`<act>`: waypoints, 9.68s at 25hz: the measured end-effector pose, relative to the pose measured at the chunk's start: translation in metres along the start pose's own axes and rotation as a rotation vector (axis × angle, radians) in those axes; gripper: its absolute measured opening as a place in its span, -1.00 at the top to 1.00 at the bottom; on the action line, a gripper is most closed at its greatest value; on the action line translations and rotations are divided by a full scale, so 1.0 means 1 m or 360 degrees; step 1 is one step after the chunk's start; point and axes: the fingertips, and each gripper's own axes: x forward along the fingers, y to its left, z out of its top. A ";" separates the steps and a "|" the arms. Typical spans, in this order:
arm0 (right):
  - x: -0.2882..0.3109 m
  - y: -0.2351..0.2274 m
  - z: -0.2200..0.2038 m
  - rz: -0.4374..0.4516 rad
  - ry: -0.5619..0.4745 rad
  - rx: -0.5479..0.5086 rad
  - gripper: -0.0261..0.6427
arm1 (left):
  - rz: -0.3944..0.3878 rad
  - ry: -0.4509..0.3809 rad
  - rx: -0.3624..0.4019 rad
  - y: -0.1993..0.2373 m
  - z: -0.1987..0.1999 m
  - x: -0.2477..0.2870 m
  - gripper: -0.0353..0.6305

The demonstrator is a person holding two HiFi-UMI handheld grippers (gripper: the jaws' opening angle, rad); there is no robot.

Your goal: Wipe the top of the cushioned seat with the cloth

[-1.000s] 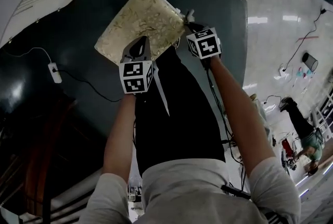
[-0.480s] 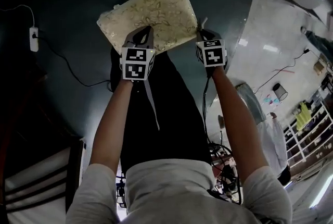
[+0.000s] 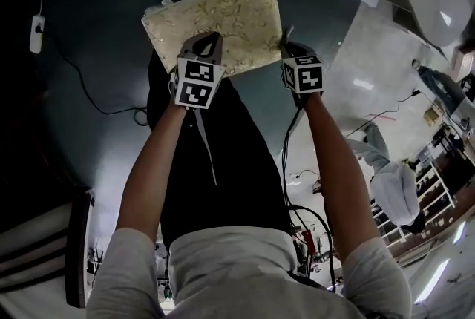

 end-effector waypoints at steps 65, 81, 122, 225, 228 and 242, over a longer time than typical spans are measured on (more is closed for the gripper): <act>0.013 -0.009 0.166 -0.0088 -0.0123 -0.0389 0.84 | 0.0016 -0.0078 -0.0062 0.109 0.058 -0.022 0.85; 0.035 0.023 0.193 0.0040 0.0188 -0.1455 0.84 | 0.0334 -0.0168 -0.0445 0.097 0.006 -0.058 0.85; 0.050 0.086 0.179 0.0586 0.1114 -0.2224 0.84 | 0.0532 -0.0328 -0.0866 0.186 -0.081 -0.130 0.85; 0.072 0.369 0.152 0.0791 -0.0012 -0.2159 0.83 | 0.0033 0.0295 0.1445 0.181 -0.096 -0.063 0.63; 0.062 0.361 0.156 0.0787 -0.0136 -0.2060 0.74 | 0.0063 0.0239 0.1354 0.175 -0.089 -0.061 0.77; 0.008 0.285 0.165 0.0481 -0.0557 -0.1174 0.74 | 0.0181 0.0267 0.1065 0.159 -0.109 -0.058 0.78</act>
